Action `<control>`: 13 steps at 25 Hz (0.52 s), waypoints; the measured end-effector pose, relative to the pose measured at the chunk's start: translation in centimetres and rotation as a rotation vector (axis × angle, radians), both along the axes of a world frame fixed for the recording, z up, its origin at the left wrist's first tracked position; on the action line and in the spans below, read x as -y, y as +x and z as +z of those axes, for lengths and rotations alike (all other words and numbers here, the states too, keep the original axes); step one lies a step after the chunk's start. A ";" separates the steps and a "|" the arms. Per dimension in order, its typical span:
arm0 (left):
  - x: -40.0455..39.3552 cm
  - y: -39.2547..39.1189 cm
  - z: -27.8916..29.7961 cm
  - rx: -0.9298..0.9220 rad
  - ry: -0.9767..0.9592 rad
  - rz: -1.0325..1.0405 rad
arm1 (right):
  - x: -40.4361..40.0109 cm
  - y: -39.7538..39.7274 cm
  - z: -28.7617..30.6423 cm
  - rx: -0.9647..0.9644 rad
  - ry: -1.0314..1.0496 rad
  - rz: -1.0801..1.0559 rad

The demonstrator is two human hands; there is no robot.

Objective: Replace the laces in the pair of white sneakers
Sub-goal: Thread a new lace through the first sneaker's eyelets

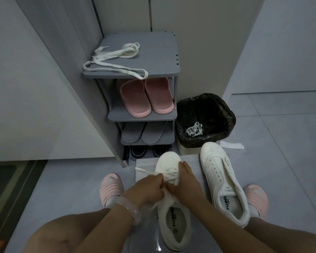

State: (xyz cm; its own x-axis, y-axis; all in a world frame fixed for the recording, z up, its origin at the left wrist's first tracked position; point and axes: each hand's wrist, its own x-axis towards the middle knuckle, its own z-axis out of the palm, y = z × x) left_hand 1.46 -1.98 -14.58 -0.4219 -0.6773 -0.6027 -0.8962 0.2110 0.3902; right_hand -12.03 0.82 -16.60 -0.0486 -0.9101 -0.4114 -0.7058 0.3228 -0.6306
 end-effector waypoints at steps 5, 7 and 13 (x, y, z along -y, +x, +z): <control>1.6 0.3 0.5 -0.060 -0.073 0.051 | 0.1 -2.9 1.2 0.169 0.200 0.231; 1.5 0.4 0.5 -0.076 -0.083 0.072 | -0.3 -3.8 1.1 0.223 0.239 0.249; -0.5 -0.8 -0.5 0.018 -0.197 0.063 | -0.3 -4.4 0.6 0.294 0.242 0.214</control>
State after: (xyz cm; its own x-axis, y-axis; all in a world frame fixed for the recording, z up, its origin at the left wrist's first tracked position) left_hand 0.70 -1.49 -15.05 -0.3648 -0.8078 -0.4630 -0.9167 0.2247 0.3303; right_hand -16.42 1.15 -15.98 0.2814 -0.7628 -0.5822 -0.5743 0.3521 -0.7390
